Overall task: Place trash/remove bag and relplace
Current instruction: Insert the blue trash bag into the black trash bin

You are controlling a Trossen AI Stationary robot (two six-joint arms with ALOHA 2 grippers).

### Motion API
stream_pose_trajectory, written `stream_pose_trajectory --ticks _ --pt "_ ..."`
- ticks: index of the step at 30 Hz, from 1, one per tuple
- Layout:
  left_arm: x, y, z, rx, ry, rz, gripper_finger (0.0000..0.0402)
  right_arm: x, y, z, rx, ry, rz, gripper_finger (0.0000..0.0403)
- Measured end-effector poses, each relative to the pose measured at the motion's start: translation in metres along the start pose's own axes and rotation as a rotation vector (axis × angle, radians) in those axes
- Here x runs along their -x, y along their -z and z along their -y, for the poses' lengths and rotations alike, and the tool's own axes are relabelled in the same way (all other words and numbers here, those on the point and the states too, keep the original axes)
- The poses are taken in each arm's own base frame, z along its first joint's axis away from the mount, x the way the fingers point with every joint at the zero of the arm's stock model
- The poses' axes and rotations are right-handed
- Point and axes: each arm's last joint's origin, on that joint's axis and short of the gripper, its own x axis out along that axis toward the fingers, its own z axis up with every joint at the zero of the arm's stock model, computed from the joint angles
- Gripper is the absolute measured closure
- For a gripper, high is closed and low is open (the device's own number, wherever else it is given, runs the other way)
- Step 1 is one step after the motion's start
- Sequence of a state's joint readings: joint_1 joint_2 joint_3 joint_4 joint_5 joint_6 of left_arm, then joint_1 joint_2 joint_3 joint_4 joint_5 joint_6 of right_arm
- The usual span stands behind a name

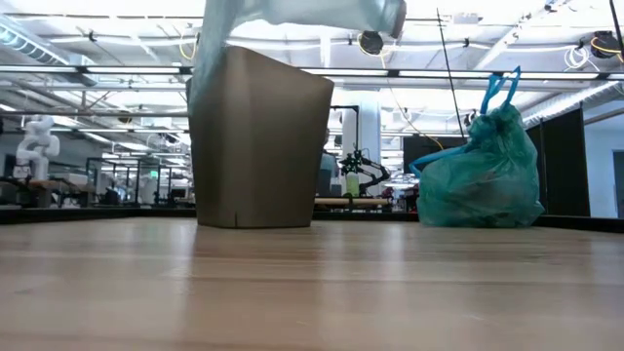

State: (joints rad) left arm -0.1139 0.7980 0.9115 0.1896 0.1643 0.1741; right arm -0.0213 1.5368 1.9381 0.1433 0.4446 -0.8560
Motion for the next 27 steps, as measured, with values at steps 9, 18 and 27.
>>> stream_pose_trajectory --ticks 9,18,27 --pt "0.000 0.007 -0.002 -0.017 -0.109 -0.088 0.0341 -0.005 0.000 0.025 0.094 0.177 0.074 0.0403" --pt "0.001 0.009 -0.004 -0.017 -0.176 -0.115 0.0341 -0.006 -0.004 0.045 0.115 0.243 0.074 0.0403" --pt "-0.009 0.019 -0.004 -0.008 -0.178 -0.157 0.0341 -0.028 0.031 0.040 0.122 0.243 -0.043 0.0403"
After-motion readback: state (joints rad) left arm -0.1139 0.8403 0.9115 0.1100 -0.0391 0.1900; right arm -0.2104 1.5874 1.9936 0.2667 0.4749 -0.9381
